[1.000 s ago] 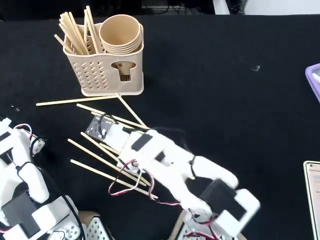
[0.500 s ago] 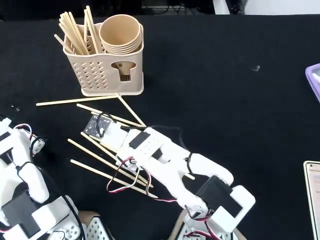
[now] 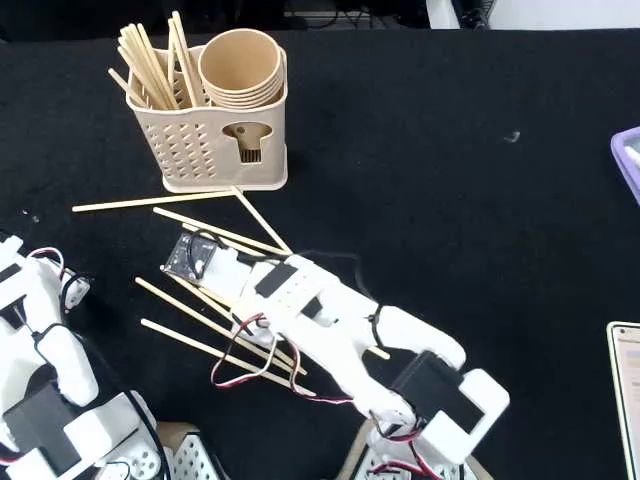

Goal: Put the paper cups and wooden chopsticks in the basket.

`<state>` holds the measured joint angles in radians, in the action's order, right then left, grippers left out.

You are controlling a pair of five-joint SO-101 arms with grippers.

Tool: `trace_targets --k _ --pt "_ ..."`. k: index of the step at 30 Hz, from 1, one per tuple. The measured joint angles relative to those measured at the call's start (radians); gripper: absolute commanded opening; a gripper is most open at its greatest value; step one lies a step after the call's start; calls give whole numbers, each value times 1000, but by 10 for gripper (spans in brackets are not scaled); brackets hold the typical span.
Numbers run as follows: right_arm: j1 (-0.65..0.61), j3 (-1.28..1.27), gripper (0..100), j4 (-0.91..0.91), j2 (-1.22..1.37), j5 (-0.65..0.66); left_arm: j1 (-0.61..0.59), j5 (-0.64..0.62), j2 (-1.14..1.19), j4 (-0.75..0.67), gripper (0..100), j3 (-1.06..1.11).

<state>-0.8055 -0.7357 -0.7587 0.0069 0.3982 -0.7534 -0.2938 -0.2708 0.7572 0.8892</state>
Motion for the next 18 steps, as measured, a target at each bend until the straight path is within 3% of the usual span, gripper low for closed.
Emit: trace_targets --k 4,7,13,18 --pt "11 63 111 -61 57 0 0 0 0 0 181 0" --pt "12 140 6 -120 112 2 0 0 0 0 181 0" --pt "32 187 11 -138 153 0 0 0 0 0 181 0" --pt "29 170 11 -180 28 -32 0 0 0 0 181 0"
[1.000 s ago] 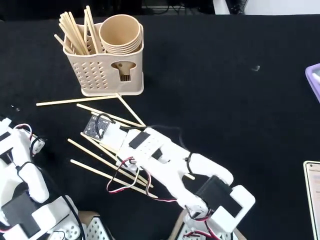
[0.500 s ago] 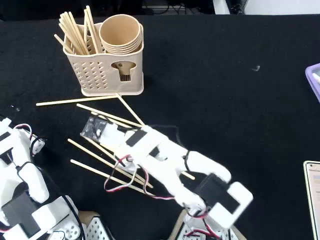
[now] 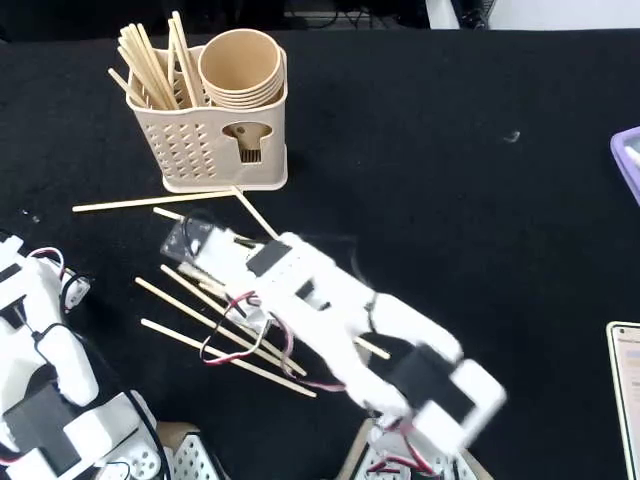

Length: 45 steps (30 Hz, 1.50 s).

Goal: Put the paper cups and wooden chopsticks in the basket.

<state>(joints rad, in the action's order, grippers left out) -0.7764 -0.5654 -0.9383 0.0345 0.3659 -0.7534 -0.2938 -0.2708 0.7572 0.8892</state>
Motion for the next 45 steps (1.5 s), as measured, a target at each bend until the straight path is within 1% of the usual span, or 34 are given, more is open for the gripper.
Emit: trace_targets --k 4,8,10,14,18,21,24,26,31,40,41,43,44,45 --pt "2 0 11 -49 -216 -48 0 0 0 0 181 0" --pt "8 0 11 -57 -419 -52 0 0 0 0 181 0" --pt "14 5 11 -66 -488 -58 0 0 0 0 181 0" --pt "12 38 11 -83 -523 -58 0 0 0 0 181 0" --pt "40 8 11 -84 -471 -58 0 0 0 0 181 0" --pt "101 -75 21 -2 -376 -58 0 0 0 0 181 0" --pt "135 -106 67 66 -255 -60 0 0 0 0 181 0" --pt "126 -106 83 75 -189 -60 0 0 0 0 181 0" --pt "58 -106 88 86 -66 -58 0 0 0 0 181 0" --pt "63 15 84 86 123 -60 0 0 0 0 181 0" --pt "66 32 79 84 140 -60 0 0 0 0 181 0" --pt "66 61 20 83 169 -60 0 0 0 0 181 0" --pt "66 68 7 83 175 -60 0 0 0 0 181 0" --pt "66 72 22 83 180 -60 0 0 0 0 181 0"
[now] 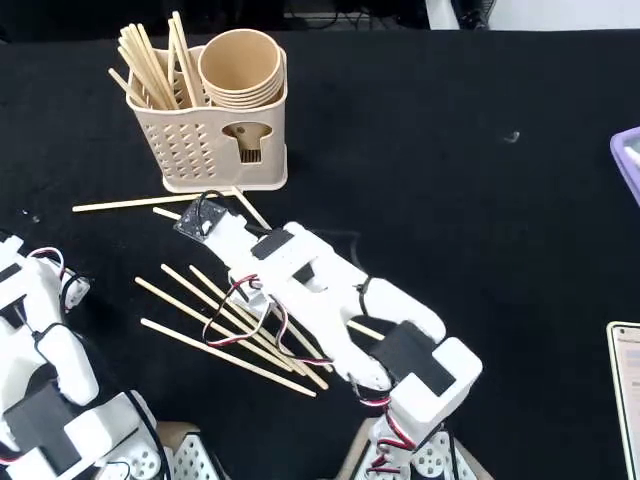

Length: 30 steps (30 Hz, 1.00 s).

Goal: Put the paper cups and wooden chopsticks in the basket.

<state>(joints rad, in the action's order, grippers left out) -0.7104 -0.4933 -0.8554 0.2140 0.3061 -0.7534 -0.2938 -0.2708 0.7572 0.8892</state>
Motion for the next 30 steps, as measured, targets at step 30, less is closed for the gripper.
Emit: trace_targets --k 30 --pt "8 -123 91 48 -124 158 0 0 0 0 181 0"
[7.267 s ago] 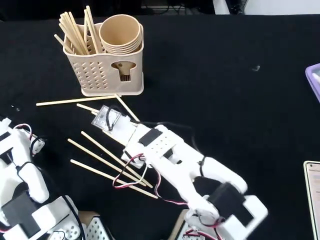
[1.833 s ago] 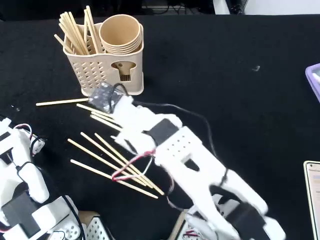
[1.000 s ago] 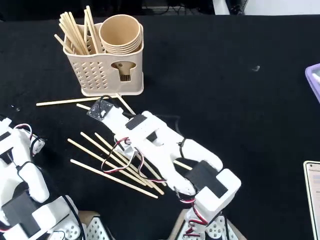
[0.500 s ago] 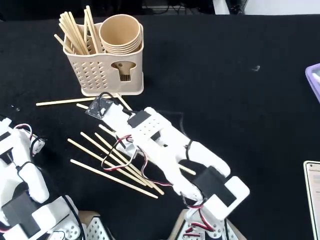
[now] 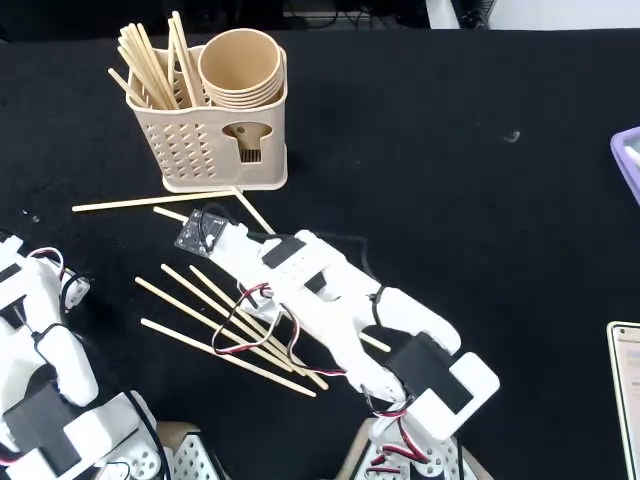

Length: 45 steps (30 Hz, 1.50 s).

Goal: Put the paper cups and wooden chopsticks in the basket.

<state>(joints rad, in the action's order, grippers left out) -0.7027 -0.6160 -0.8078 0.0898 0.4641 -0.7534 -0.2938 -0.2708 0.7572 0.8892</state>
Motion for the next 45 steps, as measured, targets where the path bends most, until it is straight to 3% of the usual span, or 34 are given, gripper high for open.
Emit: trace_targets --k 2,20,27,35,45 --pt "0 0 13 0 0 0 0 0 0 0 181 0" --pt "3 5 13 -32 -11 2 0 0 0 0 181 0" --pt "3 60 155 -135 -11 2 0 0 0 0 181 0" --pt "3 60 8 -106 -11 2 0 0 0 0 181 0" --pt "3 55 10 -78 -18 2 0 0 0 0 181 0"
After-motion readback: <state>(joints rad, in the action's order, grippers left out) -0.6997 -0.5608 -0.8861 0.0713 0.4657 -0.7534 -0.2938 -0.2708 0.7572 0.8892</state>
